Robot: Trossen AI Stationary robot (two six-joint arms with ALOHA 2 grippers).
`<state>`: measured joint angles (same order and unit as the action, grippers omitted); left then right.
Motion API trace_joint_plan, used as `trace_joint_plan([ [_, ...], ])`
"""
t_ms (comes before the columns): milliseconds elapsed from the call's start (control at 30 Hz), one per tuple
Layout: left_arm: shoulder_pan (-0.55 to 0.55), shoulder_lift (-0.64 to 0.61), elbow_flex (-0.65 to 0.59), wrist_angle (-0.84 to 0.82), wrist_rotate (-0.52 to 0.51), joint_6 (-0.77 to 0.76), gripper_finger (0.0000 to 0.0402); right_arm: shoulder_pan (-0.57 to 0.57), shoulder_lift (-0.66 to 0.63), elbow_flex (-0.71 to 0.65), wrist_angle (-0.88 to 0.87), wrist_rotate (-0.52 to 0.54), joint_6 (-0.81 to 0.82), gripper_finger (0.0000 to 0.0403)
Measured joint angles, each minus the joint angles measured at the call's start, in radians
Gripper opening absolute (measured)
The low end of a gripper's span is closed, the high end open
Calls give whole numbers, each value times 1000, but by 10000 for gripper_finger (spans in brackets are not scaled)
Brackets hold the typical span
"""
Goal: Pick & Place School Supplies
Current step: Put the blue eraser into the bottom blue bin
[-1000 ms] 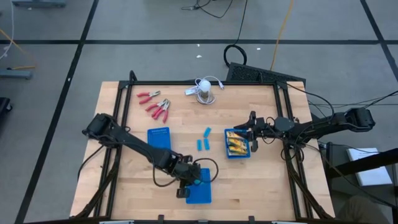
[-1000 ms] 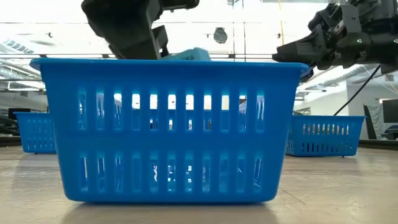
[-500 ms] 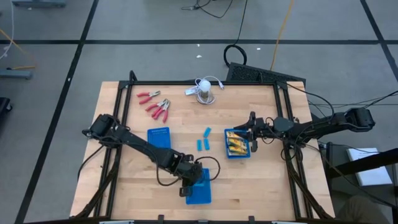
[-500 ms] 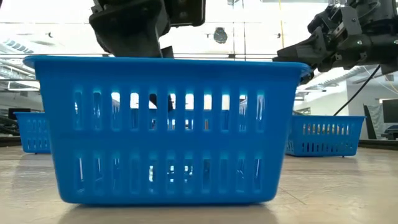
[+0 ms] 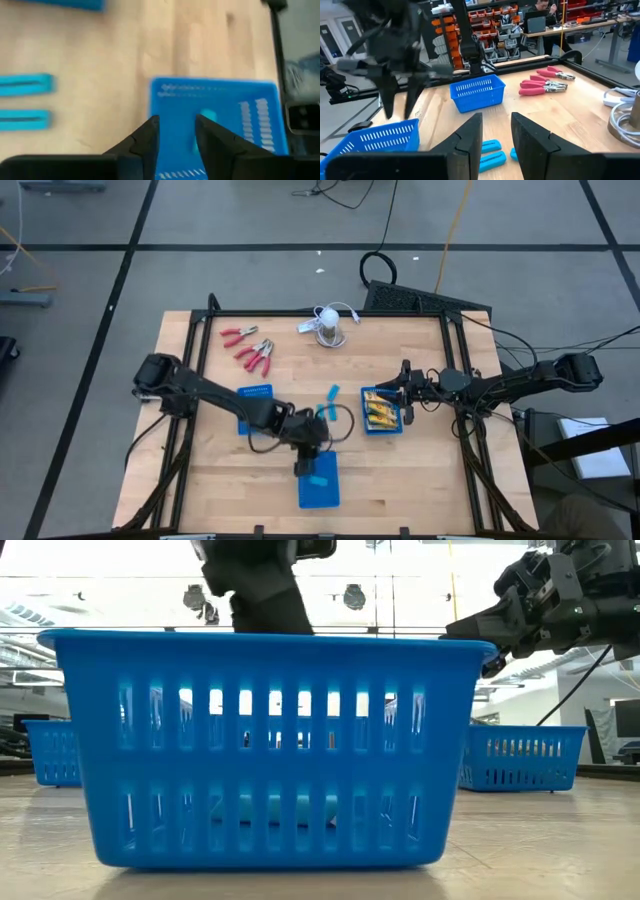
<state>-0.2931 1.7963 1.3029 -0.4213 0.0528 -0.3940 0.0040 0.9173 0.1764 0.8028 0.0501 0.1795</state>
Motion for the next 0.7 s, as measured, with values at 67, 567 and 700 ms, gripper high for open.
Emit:
trace_joint_plan([
  [67, 26, -10, 0, 4, -26, -4, 140, 0, 0, 0, 0, 0, -12, 93],
  [567, 324, 11, 0, 16, -170, 68, 292, -5, 0, 0, 0, 2, -46, 93],
  [700, 376, 54, 0, 36, -159, 41, 295, -11, 0, -1, 1, 5, -53, 93],
])
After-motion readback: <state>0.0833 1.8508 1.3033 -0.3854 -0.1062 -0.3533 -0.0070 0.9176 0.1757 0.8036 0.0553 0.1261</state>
